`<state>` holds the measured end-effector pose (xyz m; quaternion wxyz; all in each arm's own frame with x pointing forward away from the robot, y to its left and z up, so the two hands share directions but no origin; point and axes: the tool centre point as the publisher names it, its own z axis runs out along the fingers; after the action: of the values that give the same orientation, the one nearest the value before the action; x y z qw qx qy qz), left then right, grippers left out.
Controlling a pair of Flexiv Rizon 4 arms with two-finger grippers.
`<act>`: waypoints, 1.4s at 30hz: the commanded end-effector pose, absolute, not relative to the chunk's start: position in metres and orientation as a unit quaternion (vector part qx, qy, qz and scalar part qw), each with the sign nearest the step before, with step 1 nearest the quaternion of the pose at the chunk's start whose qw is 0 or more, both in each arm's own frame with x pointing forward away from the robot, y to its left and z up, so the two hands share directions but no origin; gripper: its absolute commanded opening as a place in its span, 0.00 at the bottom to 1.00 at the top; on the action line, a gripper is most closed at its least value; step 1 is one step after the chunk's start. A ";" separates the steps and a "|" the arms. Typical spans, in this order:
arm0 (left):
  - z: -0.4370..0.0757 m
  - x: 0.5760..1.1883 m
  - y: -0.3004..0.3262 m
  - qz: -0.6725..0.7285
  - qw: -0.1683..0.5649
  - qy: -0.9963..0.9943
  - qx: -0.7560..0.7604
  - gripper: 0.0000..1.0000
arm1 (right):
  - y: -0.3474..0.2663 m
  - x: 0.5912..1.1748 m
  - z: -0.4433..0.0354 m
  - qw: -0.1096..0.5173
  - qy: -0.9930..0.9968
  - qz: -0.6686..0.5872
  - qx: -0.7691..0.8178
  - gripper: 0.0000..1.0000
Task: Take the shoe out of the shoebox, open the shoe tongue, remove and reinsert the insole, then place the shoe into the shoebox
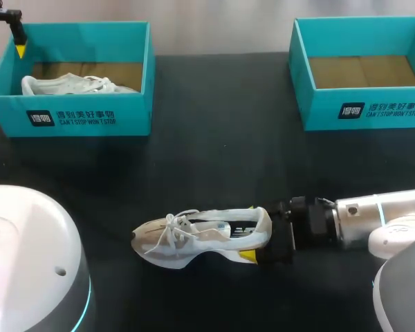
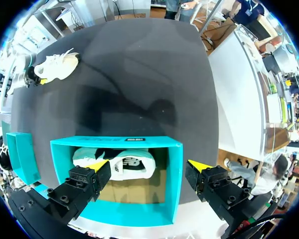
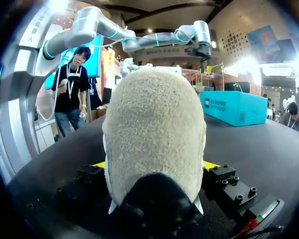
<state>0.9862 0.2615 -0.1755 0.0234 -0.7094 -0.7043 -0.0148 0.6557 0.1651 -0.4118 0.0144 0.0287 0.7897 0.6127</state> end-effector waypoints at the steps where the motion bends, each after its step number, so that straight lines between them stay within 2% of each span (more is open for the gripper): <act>1: -0.175 0.984 0.261 -0.017 0.023 -0.704 -0.709 1.00 | 0.172 0.660 -0.415 0.014 0.789 0.614 0.027 1.00; 14: -0.175 0.984 0.261 -0.017 0.023 -0.704 -0.709 1.00 | 0.175 0.660 -0.418 0.015 0.786 0.617 0.027 1.00; 15: -0.175 0.984 0.261 -0.017 0.023 -0.704 -0.709 1.00 | 0.175 0.660 -0.417 0.016 0.786 0.617 0.027 0.46; 16: -0.175 0.984 0.261 -0.017 0.023 -0.704 -0.709 1.00 | 0.175 0.660 -0.417 0.016 0.786 0.617 0.027 0.28; 17: -0.175 0.984 0.261 -0.017 0.023 -0.704 -0.709 1.00 | 0.175 0.660 -0.417 0.017 0.786 0.617 0.026 0.05; 18: -0.175 0.984 0.261 -0.017 0.023 -0.704 -0.709 1.00 | 0.175 0.660 -0.417 0.018 0.786 0.617 0.026 0.00; 42: -0.175 0.984 0.261 -0.017 0.023 -0.704 -0.709 1.00 | 0.172 0.660 -0.415 0.018 0.786 0.618 0.017 0.00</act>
<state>0.9862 0.2615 -0.1755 0.0234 -0.7094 -0.7043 -0.0148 0.6599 0.1718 -0.4160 0.0182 0.0171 0.7843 0.6199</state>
